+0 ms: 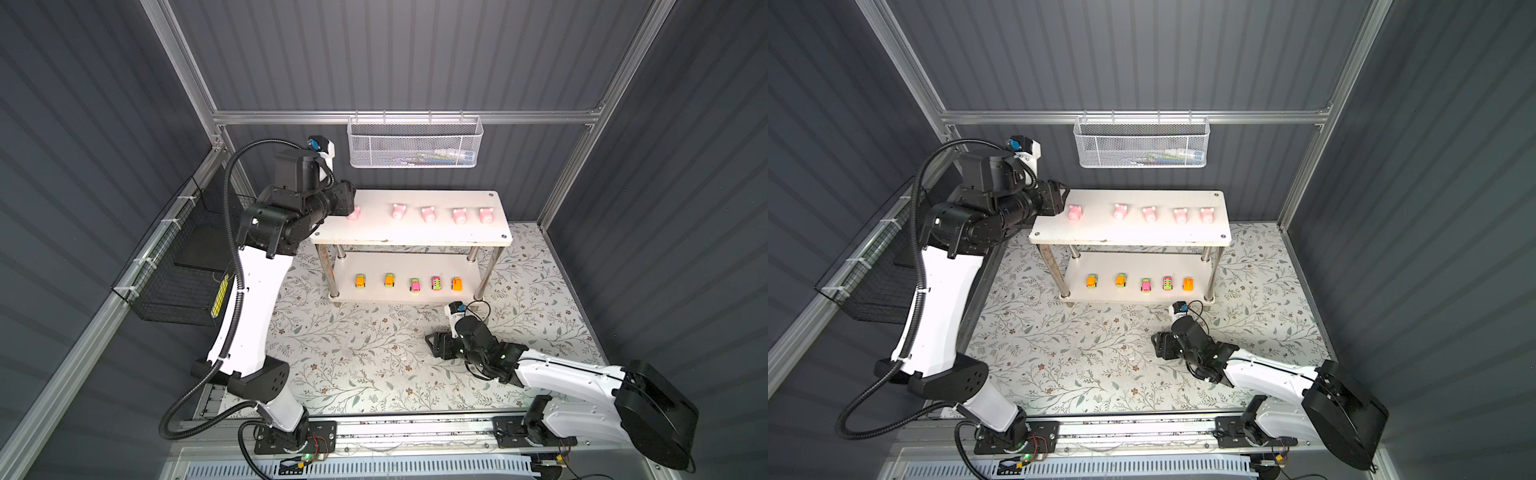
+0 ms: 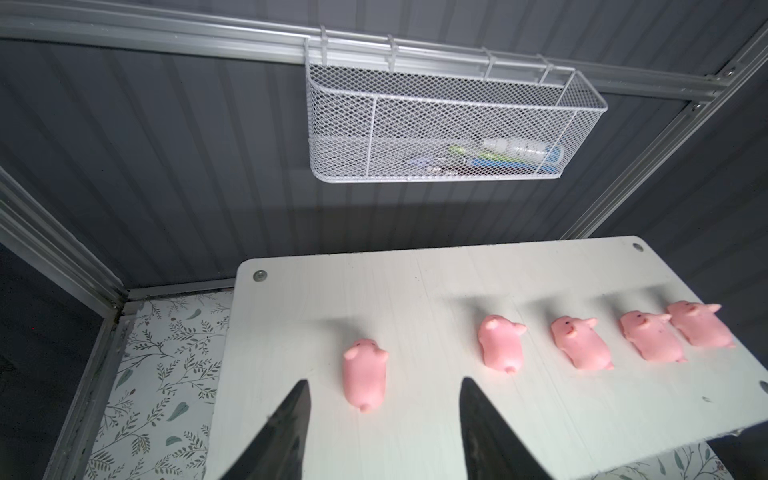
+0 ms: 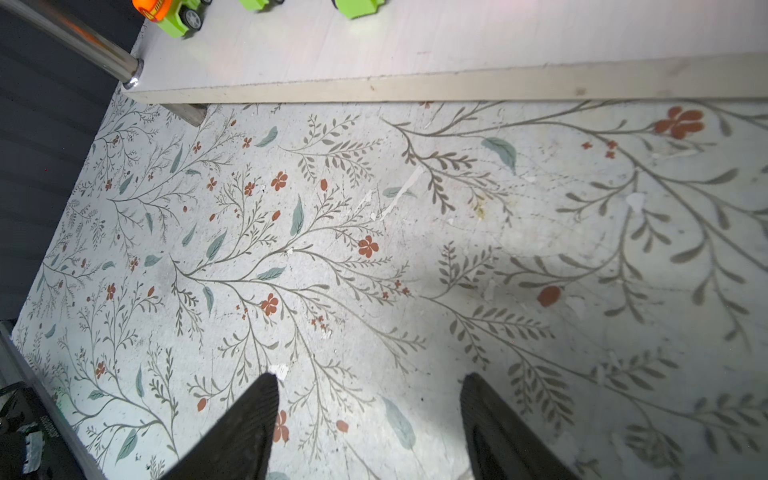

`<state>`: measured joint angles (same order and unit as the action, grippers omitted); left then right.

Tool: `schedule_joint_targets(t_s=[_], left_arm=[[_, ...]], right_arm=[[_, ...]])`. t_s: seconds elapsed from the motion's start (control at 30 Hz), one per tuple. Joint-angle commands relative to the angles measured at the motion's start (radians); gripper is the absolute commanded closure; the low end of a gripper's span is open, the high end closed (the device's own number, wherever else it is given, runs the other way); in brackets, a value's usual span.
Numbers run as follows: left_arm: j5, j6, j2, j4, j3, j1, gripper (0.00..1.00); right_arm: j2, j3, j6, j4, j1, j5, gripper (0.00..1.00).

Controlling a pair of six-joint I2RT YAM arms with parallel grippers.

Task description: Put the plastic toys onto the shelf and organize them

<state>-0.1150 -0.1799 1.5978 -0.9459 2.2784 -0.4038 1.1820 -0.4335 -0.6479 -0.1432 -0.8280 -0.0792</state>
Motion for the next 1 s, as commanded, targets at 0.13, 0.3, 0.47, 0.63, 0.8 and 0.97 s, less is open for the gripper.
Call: schedule_joint_targets(t_s=[0.13,0.3,0.47,0.63,0.8,0.97], left_arm=[[-0.030,-0.039,-0.378,0.212,-0.465,0.008,0.41],[-0.133,-0.063,-0.642,0.228,-0.807,0.008,0.38],[-0.244,-0.103,-0.872,0.323,-1.169,0.008,0.32],[-0.367,-0.097,-1.041,0.483,-1.472,0.008,0.30],[-0.462,-0.124,-0.981,0.563,-1.535,0.014,0.30],[-0.538,-0.228,-0.833,0.637,-1.581,0.014,0.28]], right_arm=[[-0.236,0.035,-0.001,0.136,-0.002,-0.175,0.30],[-0.520,0.028,0.017,0.378,0.027,-0.363,0.30],[-0.731,0.010,0.055,0.522,0.112,-0.526,0.30],[-0.802,0.024,0.102,0.520,0.215,-0.605,0.29],[-0.778,0.054,0.151,0.422,0.304,-0.660,0.29],[-0.734,0.087,0.174,0.321,0.420,-0.616,0.29]])
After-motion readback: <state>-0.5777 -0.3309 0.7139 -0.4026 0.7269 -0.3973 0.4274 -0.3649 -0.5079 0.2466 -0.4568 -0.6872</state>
